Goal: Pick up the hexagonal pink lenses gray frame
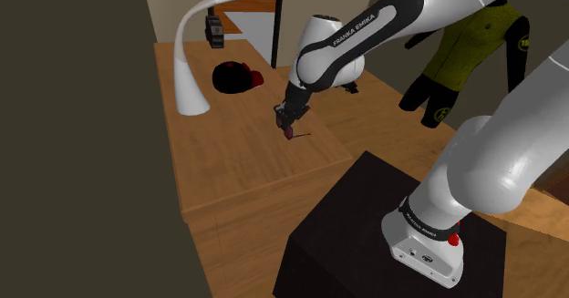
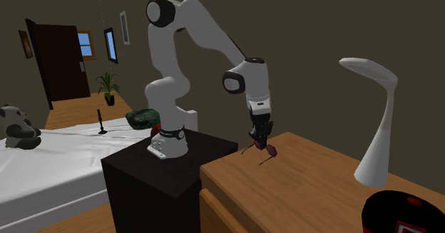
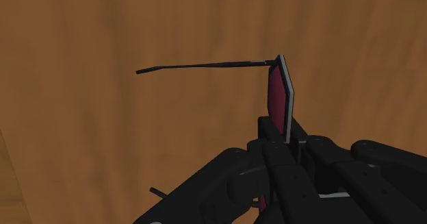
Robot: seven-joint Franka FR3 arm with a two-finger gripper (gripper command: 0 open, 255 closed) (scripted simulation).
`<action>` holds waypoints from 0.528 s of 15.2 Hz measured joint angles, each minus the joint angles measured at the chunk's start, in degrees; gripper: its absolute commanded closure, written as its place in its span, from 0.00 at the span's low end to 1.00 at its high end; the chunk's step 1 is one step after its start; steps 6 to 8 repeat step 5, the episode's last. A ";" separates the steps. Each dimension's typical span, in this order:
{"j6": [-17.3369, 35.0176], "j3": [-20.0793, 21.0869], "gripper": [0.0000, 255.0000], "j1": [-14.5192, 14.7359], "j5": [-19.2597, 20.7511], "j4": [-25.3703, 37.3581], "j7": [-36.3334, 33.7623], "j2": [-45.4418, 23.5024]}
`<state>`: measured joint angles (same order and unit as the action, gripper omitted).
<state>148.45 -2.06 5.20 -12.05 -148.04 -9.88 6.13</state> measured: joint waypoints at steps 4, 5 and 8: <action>-3.50 0.12 1.00 -0.27 1.20 0.97 -1.24 2.59; -4.07 0.14 1.00 -0.32 1.36 1.12 -1.41 3.02; -4.07 0.14 1.00 -0.32 1.36 1.12 -1.41 3.02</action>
